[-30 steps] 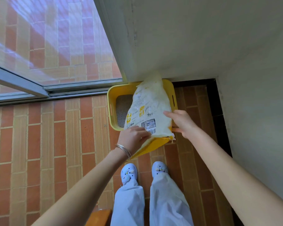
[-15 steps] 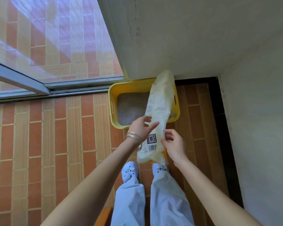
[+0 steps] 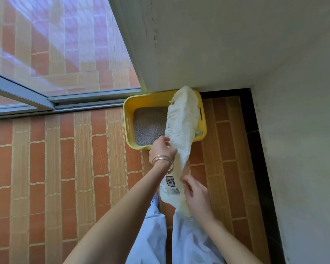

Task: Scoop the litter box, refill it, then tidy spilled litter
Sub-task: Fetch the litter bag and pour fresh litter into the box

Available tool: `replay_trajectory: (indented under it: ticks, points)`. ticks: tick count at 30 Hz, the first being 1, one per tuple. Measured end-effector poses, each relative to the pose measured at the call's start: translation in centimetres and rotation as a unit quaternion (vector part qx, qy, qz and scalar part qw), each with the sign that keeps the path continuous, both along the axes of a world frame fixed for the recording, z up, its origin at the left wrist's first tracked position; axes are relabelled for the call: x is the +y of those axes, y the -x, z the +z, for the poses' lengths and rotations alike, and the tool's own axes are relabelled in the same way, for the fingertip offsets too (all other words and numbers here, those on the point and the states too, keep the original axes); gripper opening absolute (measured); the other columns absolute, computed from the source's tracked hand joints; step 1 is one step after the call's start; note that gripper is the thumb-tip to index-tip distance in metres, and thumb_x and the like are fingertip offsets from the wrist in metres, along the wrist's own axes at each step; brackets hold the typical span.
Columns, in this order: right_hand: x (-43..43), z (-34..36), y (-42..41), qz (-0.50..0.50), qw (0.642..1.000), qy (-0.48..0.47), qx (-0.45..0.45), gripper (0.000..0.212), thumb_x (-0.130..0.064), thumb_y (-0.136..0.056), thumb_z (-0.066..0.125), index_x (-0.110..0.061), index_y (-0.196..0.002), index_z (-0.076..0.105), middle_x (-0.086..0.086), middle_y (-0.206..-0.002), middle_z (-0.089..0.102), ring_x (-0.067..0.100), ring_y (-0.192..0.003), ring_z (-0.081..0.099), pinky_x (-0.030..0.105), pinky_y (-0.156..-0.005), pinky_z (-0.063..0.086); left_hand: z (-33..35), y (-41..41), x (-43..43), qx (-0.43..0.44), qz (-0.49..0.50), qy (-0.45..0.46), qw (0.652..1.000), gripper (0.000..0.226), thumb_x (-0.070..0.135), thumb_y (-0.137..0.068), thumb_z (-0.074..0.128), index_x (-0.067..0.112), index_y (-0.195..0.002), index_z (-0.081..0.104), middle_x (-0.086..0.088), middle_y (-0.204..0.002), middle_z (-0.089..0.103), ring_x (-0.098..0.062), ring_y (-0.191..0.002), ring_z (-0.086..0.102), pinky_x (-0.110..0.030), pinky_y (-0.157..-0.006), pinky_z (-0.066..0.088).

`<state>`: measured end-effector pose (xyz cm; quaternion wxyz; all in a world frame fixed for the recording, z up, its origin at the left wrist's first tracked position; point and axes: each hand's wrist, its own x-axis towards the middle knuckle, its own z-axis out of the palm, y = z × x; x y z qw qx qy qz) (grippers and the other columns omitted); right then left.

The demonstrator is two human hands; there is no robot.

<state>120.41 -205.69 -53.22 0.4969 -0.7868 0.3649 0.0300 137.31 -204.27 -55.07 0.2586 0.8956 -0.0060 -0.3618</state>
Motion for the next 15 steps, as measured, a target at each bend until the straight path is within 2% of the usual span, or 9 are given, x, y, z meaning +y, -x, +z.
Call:
replay_trajectory:
  ticks: [3,5,8,10,12,15]
  points:
    - [-0.2,-0.2,0.3,0.057,0.998,0.012,-0.003,0.027,0.008,-0.086,0.052,-0.011,-0.100,0.065,-0.002,-0.098,0.068,0.006,-0.089,0.059,0.011,-0.078,0.043,-0.2,0.2,0.2,-0.010,-0.021,0.030,0.999,0.054,0.042,-0.080,0.066,0.013,-0.123,0.052,-0.007,-0.123,0.052,-0.023,-0.114,0.050,-0.033,-0.092,0.039]
    - [-0.3,-0.2,0.4,0.087,0.996,0.019,-0.008,0.028,0.008,-0.085,0.052,-0.011,-0.101,0.065,-0.001,-0.100,0.068,0.010,-0.092,0.061,0.014,-0.081,0.046,0.0,0.0,0.1,-0.026,0.007,0.064,0.998,0.065,0.048,-0.078,0.068,0.009,-0.126,0.048,-0.009,-0.124,0.050,-0.023,-0.117,0.047,-0.036,-0.099,0.037]
    - [-0.2,-0.5,0.6,0.129,0.990,0.052,-0.025,0.031,0.008,-0.081,0.054,-0.014,-0.100,0.063,-0.002,-0.096,0.068,0.014,-0.090,0.063,0.028,-0.081,0.052,0.2,-0.7,0.2,-0.054,0.083,0.060,0.993,0.071,0.048,-0.073,0.073,0.011,-0.127,0.047,-0.007,-0.123,0.050,-0.023,-0.112,0.050,-0.041,-0.095,0.044]
    - [-0.1,-0.4,0.8,0.135,0.989,0.052,-0.023,0.030,0.007,-0.081,0.054,-0.015,-0.099,0.062,-0.002,-0.096,0.069,0.015,-0.090,0.064,0.031,-0.081,0.052,0.4,-1.4,0.3,-0.047,0.121,0.039,0.991,0.057,0.039,-0.073,0.074,0.014,-0.119,0.052,-0.004,-0.117,0.056,-0.023,-0.104,0.056,-0.037,-0.085,0.048]
    - [-0.1,-0.2,0.7,0.123,0.992,0.019,-0.016,0.027,0.004,-0.085,0.053,-0.015,-0.102,0.063,-0.003,-0.099,0.068,0.012,-0.092,0.063,0.027,-0.083,0.051,0.8,-1.9,0.5,-0.036,0.145,0.024,0.988,0.033,0.029,-0.075,0.071,0.018,-0.104,0.058,0.000,-0.105,0.063,-0.021,-0.095,0.061,-0.031,-0.076,0.048]
    - [-0.8,0.4,0.2,0.092,0.990,-0.100,0.030,0.019,-0.009,-0.088,0.060,-0.021,-0.102,0.062,-0.012,-0.102,0.064,0.000,-0.096,0.059,0.020,-0.086,0.048,0.9,-2.3,1.5,-0.040,0.163,0.027,0.985,0.013,0.020,-0.076,0.068,0.022,-0.085,0.059,0.004,-0.088,0.065,-0.020,-0.086,0.062,-0.031,-0.076,0.051]
